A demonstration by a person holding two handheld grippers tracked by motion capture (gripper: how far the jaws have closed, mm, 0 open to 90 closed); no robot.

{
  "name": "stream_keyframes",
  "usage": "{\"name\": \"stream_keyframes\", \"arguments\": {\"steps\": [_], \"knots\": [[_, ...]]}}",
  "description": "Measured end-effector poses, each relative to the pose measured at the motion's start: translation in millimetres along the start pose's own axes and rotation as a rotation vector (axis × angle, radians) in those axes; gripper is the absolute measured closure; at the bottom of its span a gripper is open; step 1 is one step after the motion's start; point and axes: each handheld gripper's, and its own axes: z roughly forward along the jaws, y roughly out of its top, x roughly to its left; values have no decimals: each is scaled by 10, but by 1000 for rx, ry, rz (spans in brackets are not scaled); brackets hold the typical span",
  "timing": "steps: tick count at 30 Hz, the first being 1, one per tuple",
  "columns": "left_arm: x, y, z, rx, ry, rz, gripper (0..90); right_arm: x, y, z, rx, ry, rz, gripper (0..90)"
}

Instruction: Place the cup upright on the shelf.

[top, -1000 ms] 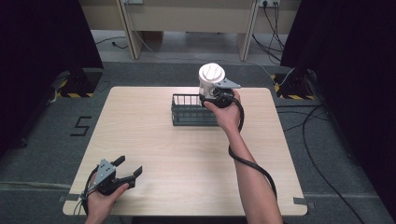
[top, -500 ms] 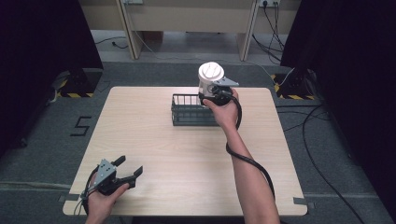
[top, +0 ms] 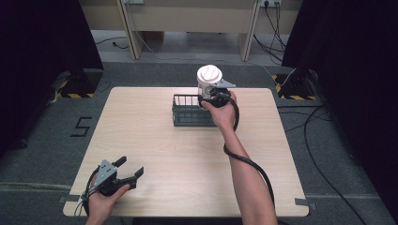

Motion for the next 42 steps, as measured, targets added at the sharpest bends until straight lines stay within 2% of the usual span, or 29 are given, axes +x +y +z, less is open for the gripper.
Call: {"name": "stream_keyframes", "arguments": {"steps": [25,42], "knots": [[-6,3,3,-1,-5,-1,151,47,-246,221,75,-28,-5,186],[-12,5,4,0,-9,2,151,53,-281,250,65,-30,8,183]]}}
